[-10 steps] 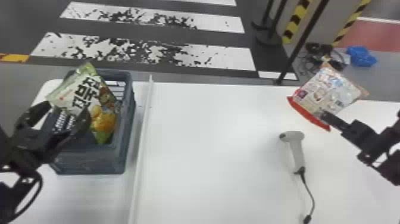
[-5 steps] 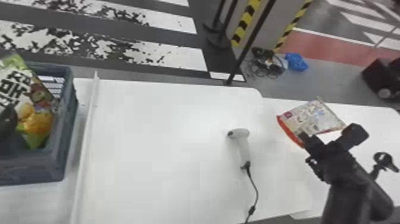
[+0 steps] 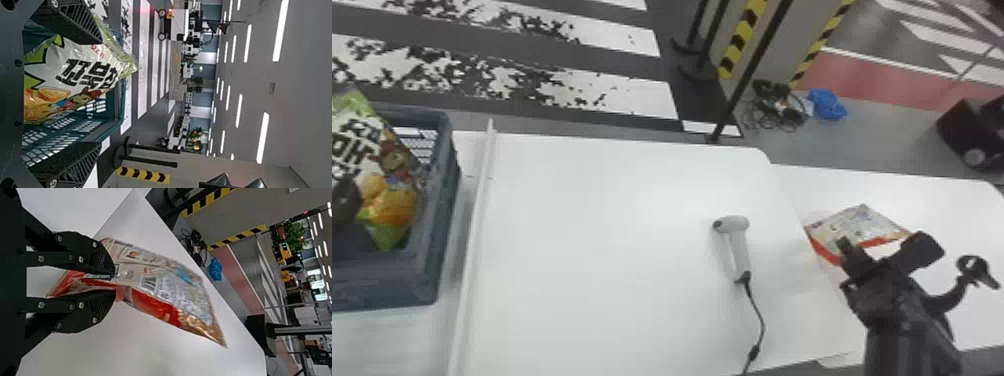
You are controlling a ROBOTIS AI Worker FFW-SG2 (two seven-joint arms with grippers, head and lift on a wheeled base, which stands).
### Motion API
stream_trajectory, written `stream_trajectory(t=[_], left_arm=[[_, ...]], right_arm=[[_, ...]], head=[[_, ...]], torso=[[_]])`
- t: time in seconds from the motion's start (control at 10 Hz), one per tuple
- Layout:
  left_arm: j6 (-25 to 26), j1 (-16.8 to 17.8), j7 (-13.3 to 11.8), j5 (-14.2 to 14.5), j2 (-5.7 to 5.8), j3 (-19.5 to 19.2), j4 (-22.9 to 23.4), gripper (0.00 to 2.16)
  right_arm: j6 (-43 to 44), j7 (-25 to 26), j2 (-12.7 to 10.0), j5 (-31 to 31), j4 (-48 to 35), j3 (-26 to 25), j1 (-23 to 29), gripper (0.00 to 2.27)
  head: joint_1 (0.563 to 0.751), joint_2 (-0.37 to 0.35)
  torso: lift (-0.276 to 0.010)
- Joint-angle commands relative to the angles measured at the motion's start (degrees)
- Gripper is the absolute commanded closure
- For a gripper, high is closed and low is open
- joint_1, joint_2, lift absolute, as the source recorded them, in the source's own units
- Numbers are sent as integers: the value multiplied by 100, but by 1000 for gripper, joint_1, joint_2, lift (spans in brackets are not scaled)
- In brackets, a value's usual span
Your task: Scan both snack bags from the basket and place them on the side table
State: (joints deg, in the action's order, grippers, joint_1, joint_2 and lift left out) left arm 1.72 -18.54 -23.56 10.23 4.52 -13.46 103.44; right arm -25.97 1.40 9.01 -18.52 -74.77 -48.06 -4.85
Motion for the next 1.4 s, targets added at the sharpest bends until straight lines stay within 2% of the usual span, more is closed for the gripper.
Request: stream_trajectory(t=[0.0,0.1,0.4,0.5,0.7,0.8,1.0,1.3], left_arm=[[-18,-9,10,5,-13,19,35,73],[0,-18,19,5,-13,19,88,73],[70,0,71,-12,-39,80,299,73],[158,0,80,-21,-39,72,378,73],[703,228,115,-21,5,-166,449,73],[1037,413,106,-91,22,-298,440,73],[1529,703,71,-153,31,-341,449,73],[1846,905,36,-232,40,-447,449,66]], right_arm=[[350,9,-49,-20,-55,86,186,9],[544,9,-234,-20,-591,315,511,56],[1669,168,-884,191,-2586,1607,1777,56],[1897,168,-907,393,-3087,1985,2084,56],[1933,168,-907,613,-3658,2662,2515,56],[1985,168,-907,683,-3667,2952,2612,56],[2425,80,-907,841,-3623,3453,2796,56],[3339,53,-907,1448,-3509,4384,3200,39]], head=[[695,-350],[695,-350],[695,-350],[695,-341],[695,-248],[695,-222],[695,-112],[695,-17]], torso=[[-75],[-75],[-75],[-75],[-75],[-75],[-75],[-75]])
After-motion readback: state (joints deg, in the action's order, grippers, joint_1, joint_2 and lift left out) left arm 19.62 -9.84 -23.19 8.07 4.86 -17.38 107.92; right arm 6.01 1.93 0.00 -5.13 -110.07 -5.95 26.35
